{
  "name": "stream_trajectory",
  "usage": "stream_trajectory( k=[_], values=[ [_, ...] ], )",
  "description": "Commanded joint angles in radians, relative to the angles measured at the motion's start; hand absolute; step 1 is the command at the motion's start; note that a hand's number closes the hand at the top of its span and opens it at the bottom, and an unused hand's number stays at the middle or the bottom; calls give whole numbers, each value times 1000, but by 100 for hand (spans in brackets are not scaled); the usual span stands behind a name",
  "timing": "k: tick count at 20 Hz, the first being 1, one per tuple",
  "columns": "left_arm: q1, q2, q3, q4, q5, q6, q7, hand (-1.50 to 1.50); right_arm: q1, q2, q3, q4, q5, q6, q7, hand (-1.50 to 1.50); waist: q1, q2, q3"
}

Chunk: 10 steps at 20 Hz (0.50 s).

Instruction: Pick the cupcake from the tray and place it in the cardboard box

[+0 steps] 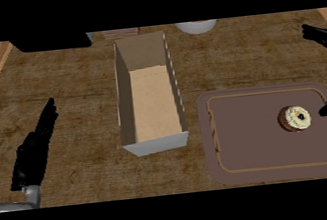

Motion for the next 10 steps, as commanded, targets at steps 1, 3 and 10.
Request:
stream_trajectory(
  k=[1,3,10],
  values=[
    [-14,3,10,8,2,-8,0,0,-23,-159,98,-11,173,74,-73,-150,1,1,-1],
    [1,7,13,10,13,-26,-14,0,-45,-203,155,-25,240,86,-54,-150,7,0,-1],
    [14,0,23,-34,11,-26,33,0,-27,-249,311,-122,382,129,-26,-150,-12,-8,-1]
  ],
)
